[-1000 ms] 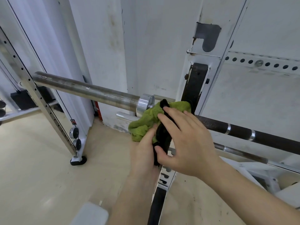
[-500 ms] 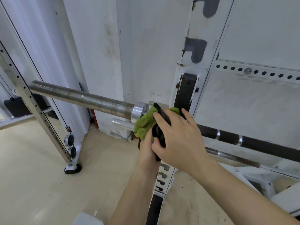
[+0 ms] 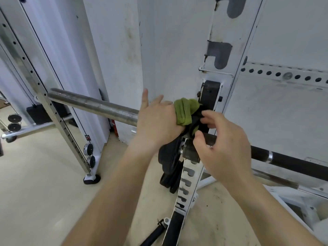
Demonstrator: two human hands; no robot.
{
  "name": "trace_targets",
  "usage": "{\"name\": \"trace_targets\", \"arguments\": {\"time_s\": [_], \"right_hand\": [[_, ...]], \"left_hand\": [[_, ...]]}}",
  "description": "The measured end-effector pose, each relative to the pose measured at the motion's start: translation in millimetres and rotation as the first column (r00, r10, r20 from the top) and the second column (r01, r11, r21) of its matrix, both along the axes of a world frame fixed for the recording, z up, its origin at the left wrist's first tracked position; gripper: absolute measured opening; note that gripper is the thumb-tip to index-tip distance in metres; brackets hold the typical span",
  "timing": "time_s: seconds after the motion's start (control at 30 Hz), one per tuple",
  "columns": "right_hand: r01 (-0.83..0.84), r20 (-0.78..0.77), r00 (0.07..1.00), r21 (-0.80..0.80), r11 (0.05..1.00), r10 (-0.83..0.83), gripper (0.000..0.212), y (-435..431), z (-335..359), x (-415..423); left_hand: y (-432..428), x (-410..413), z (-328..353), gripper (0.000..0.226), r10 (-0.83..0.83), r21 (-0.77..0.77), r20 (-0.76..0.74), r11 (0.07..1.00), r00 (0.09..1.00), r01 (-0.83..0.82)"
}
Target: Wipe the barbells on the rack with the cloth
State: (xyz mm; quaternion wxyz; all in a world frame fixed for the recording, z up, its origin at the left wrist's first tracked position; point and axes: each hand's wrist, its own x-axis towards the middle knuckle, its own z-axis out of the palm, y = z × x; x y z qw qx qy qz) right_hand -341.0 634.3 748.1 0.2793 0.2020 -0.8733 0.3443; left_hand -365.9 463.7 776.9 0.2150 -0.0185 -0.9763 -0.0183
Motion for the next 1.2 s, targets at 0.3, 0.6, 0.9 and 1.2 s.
{"name": "trace_targets", "arguments": {"time_s": [0.3,0.6,0.9,1.2], "right_hand": [[0.083,0.018,0.996,-0.066,0.994,-0.082,0.041,29,-23,0],[0.076,-0.108,0.989,-0.246,0.966,-0.106,0.045,63,-25,3],[0.177,-0.08,0.979,-0.135,0.975,-0.188,0.043,127,-33,12],[0.199,-0.053,0.974,-0.276,0.94,-0.221,0.039,209,-27,28]], "left_hand": [[30,22,-34,0.025,-0.136,0.342,-0.228,0.916,0.964,0.21],[74,32,-26,0.051,-0.114,0.295,-0.424,0.921,0.898,0.256],[157,30,-50,0.059,-0.046,0.003,-0.173,0.999,0.984,0.048],[262,29,-41,0.027,-0.403,0.041,-0.236,0.905,0.884,0.423]]}}
